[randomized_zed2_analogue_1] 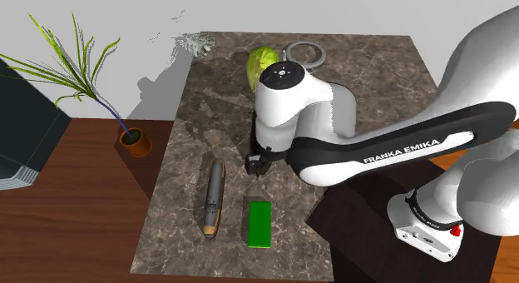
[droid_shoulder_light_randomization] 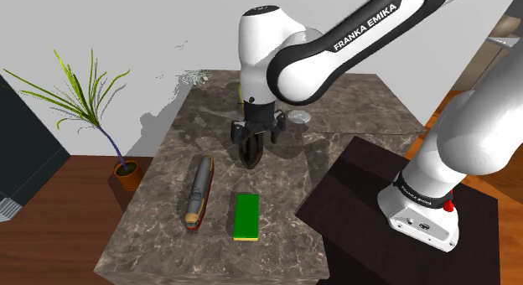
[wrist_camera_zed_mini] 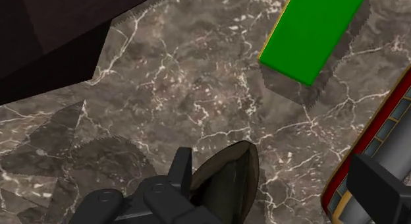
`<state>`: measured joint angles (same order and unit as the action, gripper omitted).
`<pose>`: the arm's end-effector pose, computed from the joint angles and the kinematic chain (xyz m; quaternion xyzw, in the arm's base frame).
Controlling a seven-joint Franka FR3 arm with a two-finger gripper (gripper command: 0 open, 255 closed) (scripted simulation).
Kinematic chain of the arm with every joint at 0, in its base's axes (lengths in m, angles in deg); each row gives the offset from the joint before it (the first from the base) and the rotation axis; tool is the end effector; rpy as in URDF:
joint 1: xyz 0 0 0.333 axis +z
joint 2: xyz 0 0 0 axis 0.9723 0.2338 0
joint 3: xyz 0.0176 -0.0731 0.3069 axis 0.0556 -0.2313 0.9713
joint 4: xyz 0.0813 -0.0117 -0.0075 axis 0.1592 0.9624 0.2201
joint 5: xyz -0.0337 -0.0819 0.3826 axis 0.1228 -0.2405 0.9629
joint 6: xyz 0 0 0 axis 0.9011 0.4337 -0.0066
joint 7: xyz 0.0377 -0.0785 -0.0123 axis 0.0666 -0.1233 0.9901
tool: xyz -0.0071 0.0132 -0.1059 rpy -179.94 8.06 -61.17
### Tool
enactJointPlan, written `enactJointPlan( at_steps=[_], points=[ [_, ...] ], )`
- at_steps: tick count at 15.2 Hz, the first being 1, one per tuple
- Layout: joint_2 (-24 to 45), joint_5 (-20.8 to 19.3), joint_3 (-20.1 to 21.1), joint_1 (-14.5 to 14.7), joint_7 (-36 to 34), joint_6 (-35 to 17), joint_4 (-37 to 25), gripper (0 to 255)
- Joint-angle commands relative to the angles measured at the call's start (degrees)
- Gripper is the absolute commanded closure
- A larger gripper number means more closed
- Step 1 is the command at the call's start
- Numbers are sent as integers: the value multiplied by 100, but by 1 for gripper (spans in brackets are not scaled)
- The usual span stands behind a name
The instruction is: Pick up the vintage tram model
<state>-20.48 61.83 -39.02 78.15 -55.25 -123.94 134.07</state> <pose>0.4106 0.2426 0.3518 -0.9746 0.2236 0.0094 0.0051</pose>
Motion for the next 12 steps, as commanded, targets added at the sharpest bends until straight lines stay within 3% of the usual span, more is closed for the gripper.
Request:
enactJointPlan(
  at_steps=[1, 6, 12],
  points=[
    [581, -350, 159, -12, -602, -251, -326, 0],
    [1851, -1300, 133, 239, -1932, -583, -1180, 0],
    [3253, -2113, -309, 896, -3135, -648, -2487, 0]
  ],
)
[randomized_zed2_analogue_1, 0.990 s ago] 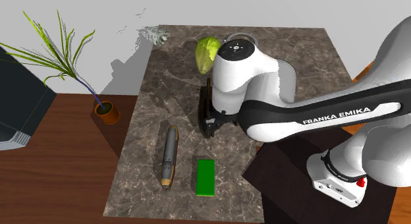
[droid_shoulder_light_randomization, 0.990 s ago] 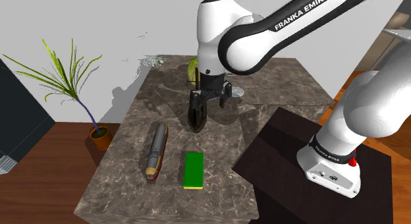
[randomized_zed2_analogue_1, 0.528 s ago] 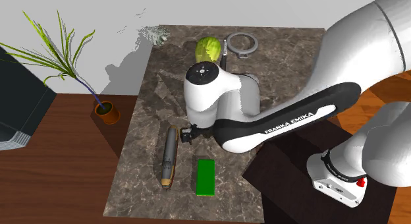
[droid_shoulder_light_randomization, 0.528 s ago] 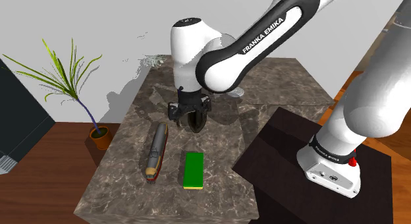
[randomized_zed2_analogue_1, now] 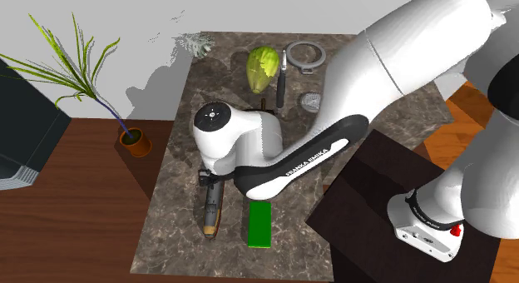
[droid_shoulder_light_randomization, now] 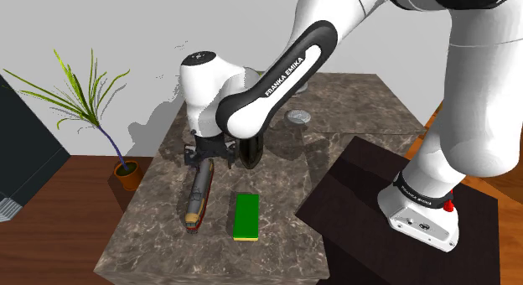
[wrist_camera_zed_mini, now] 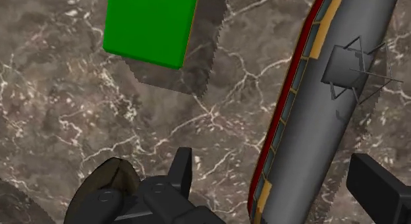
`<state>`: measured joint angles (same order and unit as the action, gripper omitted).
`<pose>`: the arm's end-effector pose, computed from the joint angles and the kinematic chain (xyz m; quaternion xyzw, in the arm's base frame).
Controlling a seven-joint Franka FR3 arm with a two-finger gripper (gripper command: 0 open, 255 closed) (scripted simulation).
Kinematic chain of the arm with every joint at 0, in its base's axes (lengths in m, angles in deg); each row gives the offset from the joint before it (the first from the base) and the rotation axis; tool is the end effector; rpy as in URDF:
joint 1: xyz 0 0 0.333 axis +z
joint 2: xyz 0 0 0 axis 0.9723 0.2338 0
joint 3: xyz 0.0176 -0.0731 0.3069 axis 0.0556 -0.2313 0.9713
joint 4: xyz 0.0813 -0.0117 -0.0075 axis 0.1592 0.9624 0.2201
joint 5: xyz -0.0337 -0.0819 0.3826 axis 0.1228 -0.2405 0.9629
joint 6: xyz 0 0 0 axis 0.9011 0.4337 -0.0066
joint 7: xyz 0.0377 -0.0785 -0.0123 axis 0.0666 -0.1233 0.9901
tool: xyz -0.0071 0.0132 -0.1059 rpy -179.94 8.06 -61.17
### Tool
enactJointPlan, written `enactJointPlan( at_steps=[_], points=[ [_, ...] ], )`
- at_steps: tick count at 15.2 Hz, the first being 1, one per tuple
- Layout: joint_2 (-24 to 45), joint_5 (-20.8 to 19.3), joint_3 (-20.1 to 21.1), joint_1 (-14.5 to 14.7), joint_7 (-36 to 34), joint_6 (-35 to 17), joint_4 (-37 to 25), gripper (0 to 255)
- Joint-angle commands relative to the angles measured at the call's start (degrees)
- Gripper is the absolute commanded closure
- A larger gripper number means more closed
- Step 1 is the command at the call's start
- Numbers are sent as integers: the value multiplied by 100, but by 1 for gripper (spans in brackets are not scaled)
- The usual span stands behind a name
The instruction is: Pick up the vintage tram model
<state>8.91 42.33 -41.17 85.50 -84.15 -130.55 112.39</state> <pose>0.4951 0.3417 0.2726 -0.9471 0.3202 -0.0056 0.0193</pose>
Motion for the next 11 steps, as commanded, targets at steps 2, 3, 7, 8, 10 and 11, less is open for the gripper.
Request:
enactJointPlan(
  at_steps=[2, 3, 7, 8, 10, 11],
  points=[
    [759, -320, -256, 387, -534, 49, -821, 0],
    [981, -381, -334, 497, -661, 77, -1086, 0],
    [1164, -464, -413, 561, -722, -74, -1117, 0],
    [1219, -491, -436, 577, -739, -124, -1120, 0],
    [1329, -544, -481, 610, -772, -223, -1129, 0],
    [1419, -585, -518, 636, -797, -299, -1141, 0]
  ],
)
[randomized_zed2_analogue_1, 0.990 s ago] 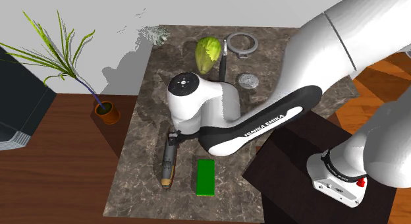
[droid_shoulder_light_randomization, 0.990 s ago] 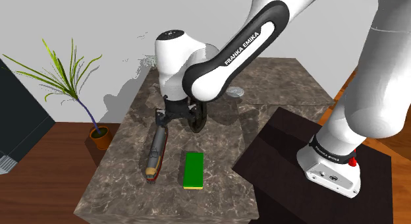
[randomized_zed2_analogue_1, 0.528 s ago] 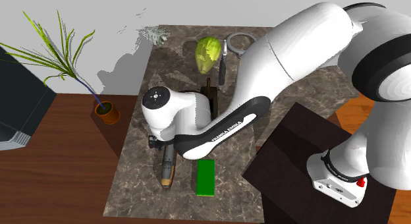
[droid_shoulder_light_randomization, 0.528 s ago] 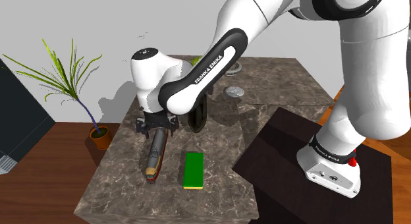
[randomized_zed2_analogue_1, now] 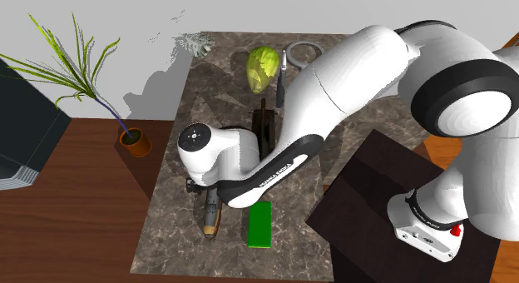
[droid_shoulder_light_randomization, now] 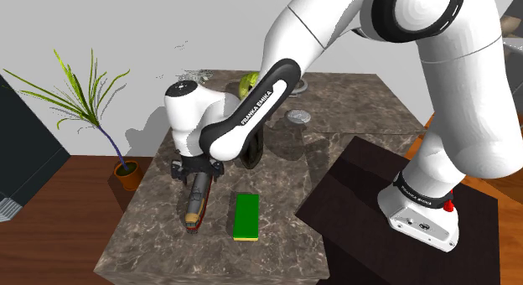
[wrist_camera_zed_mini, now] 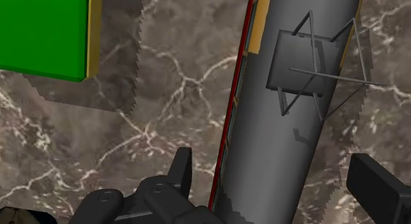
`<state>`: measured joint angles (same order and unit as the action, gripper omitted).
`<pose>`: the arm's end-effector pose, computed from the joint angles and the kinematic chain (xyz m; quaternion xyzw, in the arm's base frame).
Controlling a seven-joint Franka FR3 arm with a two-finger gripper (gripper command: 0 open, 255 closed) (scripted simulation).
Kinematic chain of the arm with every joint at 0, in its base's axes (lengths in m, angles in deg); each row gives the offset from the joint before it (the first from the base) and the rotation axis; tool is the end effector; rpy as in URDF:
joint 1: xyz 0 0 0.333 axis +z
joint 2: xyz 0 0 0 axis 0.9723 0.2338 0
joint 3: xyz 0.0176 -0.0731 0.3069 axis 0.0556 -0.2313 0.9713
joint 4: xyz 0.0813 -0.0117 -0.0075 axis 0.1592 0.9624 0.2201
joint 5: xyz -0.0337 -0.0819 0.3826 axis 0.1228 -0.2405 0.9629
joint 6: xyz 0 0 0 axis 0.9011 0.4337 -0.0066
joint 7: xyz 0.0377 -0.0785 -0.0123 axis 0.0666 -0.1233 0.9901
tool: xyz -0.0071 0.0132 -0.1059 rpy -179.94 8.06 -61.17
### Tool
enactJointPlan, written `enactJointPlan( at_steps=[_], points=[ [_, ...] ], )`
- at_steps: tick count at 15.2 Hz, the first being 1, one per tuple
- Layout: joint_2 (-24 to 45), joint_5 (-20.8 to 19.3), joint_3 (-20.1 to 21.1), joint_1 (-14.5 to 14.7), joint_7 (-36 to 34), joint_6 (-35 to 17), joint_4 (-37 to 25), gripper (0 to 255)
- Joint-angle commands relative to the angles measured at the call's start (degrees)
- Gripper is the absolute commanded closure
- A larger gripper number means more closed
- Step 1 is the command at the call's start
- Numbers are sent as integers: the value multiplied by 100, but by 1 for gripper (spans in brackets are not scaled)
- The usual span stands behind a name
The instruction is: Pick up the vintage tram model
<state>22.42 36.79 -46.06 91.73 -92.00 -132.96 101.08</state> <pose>0.5299 0.3769 0.2093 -0.9350 0.3537 -0.0114 0.0229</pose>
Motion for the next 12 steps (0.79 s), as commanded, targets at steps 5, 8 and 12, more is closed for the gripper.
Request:
enactJointPlan(
  at_steps=[5, 8, 12],
  points=[
    [71, -34, -31, 19, -19, -67, -5, 255],
    [69, -34, -30, 19, -19, -67, -4, 255],
    [68, -31, -29, 14, -12, -59, -10, 255]
  ],
)
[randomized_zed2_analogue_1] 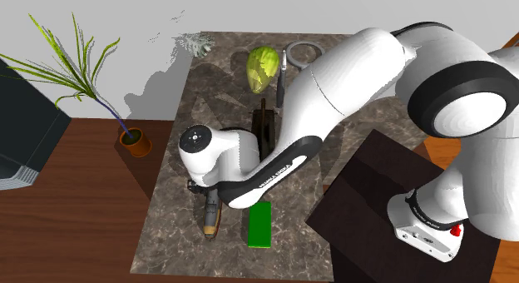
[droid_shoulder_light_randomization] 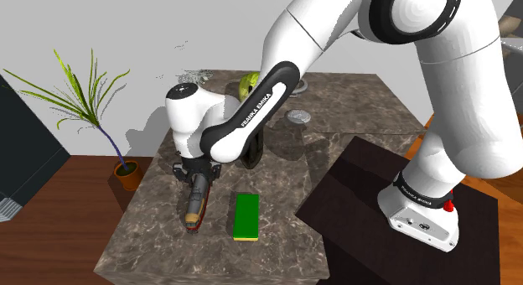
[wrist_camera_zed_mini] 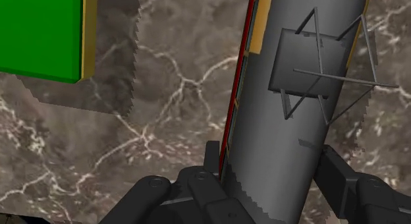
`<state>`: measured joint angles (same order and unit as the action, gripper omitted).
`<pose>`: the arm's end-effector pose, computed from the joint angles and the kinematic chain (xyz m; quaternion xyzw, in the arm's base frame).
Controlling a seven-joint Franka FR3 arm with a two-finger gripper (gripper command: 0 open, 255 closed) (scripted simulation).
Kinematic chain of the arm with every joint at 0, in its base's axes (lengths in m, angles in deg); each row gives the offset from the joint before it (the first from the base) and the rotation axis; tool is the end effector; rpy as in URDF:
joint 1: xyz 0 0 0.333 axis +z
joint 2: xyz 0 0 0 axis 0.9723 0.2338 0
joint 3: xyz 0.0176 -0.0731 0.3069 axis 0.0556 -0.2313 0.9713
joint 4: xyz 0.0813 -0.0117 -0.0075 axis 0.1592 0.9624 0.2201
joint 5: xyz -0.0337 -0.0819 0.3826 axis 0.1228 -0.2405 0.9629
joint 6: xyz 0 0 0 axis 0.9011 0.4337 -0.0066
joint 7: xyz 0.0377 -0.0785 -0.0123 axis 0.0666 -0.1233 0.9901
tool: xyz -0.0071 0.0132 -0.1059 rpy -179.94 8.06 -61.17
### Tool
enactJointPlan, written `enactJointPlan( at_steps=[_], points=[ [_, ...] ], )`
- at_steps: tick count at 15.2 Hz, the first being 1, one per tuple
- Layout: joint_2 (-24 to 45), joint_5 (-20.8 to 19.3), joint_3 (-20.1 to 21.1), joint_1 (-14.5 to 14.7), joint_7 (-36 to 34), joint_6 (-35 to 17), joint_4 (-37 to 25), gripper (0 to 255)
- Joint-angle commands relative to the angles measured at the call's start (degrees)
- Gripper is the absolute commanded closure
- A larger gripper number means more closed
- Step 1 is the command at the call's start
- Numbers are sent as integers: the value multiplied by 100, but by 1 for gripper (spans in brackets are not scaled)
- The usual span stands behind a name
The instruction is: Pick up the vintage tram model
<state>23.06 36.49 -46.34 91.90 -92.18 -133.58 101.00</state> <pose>0.5302 0.3767 0.2034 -0.9349 0.3539 -0.0117 0.0234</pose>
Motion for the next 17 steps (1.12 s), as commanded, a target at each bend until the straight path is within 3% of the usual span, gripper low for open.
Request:
enactJointPlan(
  at_steps=[1, 17],
  points=[
    [-54, 25, 22, -20, 22, 51, 6, 255],
    [-790, 406, 317, -232, 258, 790, -25, 255]
  ],
)
